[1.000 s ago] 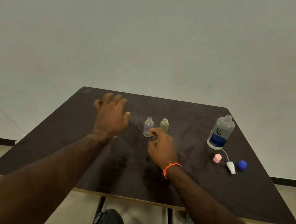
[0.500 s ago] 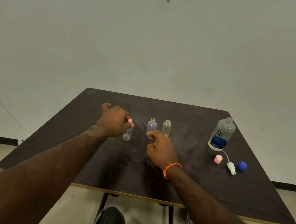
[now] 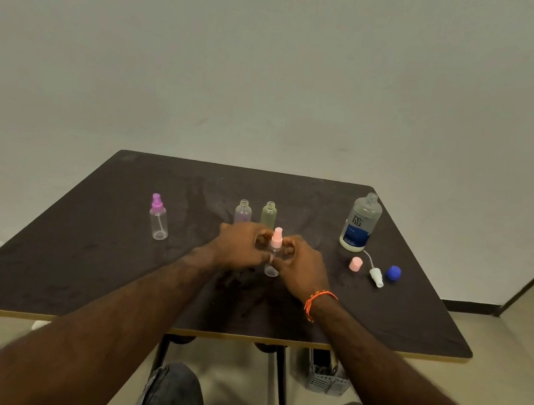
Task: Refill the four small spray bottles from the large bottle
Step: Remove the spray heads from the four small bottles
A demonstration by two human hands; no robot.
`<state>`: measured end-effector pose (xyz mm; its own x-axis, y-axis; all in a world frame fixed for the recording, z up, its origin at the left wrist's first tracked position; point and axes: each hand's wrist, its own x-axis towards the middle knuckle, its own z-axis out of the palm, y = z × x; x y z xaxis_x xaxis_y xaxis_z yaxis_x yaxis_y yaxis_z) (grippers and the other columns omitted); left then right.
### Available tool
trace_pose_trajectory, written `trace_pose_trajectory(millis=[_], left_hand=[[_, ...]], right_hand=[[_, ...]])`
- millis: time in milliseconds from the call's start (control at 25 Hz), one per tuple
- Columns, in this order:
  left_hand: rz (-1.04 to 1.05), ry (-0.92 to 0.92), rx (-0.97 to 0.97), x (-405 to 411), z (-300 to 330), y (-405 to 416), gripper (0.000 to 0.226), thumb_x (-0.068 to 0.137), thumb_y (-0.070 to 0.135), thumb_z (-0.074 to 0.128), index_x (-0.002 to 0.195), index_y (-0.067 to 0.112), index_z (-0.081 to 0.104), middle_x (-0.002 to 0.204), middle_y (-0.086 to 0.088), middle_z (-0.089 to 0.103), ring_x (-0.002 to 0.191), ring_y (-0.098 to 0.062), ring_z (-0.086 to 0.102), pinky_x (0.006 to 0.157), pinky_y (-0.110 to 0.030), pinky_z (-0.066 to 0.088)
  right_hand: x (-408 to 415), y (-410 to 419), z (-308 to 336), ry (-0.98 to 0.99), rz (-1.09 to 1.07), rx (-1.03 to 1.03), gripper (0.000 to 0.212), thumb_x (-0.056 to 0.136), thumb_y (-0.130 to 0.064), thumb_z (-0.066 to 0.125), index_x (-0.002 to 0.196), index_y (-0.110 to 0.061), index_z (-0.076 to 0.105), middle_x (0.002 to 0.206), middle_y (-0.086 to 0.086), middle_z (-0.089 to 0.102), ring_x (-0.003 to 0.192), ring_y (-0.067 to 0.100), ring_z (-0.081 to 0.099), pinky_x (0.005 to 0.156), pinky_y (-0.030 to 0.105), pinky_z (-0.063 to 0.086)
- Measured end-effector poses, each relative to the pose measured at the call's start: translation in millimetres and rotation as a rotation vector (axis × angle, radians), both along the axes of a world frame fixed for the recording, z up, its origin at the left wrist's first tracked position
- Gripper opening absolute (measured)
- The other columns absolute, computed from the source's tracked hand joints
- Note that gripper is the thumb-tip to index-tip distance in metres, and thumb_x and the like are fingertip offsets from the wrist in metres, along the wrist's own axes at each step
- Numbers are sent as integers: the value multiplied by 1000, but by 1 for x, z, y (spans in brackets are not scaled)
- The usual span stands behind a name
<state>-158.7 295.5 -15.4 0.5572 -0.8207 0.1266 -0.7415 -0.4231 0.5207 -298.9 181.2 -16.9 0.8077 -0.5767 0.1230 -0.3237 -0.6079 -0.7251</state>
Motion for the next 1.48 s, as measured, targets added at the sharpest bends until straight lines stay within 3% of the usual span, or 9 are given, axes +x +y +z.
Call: trace_pose_trajectory(millis=[120, 280, 400, 600, 760, 1040, 1160, 1320, 1480], left_hand=[[0, 32, 27, -1, -17, -3, 59, 69, 65, 78, 122, 41, 67, 114, 19, 73, 114, -9, 64, 106, -48, 34], [95, 32, -95, -11, -32, -5, 44, 76, 57, 83, 114, 37, 72, 106, 18, 75, 107, -5, 65, 100, -42, 30], [119, 38, -151, -11, -42, -10, 51, 68, 71, 68, 106, 36, 74, 94, 20, 75, 99, -1, 67, 106, -47, 38], [94, -2, -133, -4, -48, -16, 37, 77, 66, 74, 97, 35, 73, 81, 21, 70, 86, 2, 64, 98, -46, 46], [102, -85, -169, -11, -46, -14, 27, 85, 54, 78, 102, 33, 74, 75, 22, 61, 87, -2, 62, 89, -38, 35], [114, -85, -143, -10, -46, -14, 32, 86, 58, 73, 106, 32, 75, 91, 17, 74, 95, -5, 65, 92, -41, 35], [111, -77, -136, -9, -47, -14, 31, 86, 58, 72, 104, 33, 74, 90, 18, 73, 96, -4, 65, 91, -41, 34], [123, -94, -136, -13, -44, -14, 27, 90, 55, 72, 105, 33, 72, 91, 21, 69, 97, 0, 58, 89, -38, 27], [114, -68, -153, -12, -47, -13, 28, 88, 57, 71, 106, 36, 72, 89, 20, 72, 97, -2, 64, 91, -41, 32]], right_hand=[[-1, -6, -2, -9, 0, 15, 36, 84, -19, 77, 118, -20, 65, 111, -2, 71, 95, 11, 66, 88, 29, 55], [-5, -11, 3, -5, 33, -3, 39, 86, -14, 73, 124, -19, 67, 117, -1, 71, 102, 12, 65, 95, 29, 53], [-7, -15, 6, 0, 64, -32, 39, 87, -14, 68, 125, -20, 69, 119, 0, 71, 106, 12, 65, 98, 32, 52], [6, -19, 22, -61, 29, -171, 22, 86, -41, 70, 101, -24, 73, 86, -10, 70, 81, 6, 64, 78, 33, 56], [19, -22, 34, 43, 38, -237, 21, 83, -40, 76, 90, -21, 73, 78, -7, 69, 75, 10, 64, 74, 37, 56], [20, -19, 45, 158, 194, -243, 27, 88, -12, 62, 115, -13, 70, 113, 5, 72, 101, 20, 65, 90, 37, 54], [16, -17, 46, 151, 194, -221, 42, 86, -21, 65, 128, -15, 59, 118, 4, 68, 106, 22, 65, 92, 41, 54], [22, -18, 49, 146, 77, -320, 20, 86, -38, 67, 95, -21, 65, 89, -4, 68, 84, 17, 63, 79, 42, 55], [24, -13, 56, 206, 136, -345, 13, 88, -19, 64, 98, -17, 73, 97, 2, 73, 92, 21, 67, 85, 39, 56]])
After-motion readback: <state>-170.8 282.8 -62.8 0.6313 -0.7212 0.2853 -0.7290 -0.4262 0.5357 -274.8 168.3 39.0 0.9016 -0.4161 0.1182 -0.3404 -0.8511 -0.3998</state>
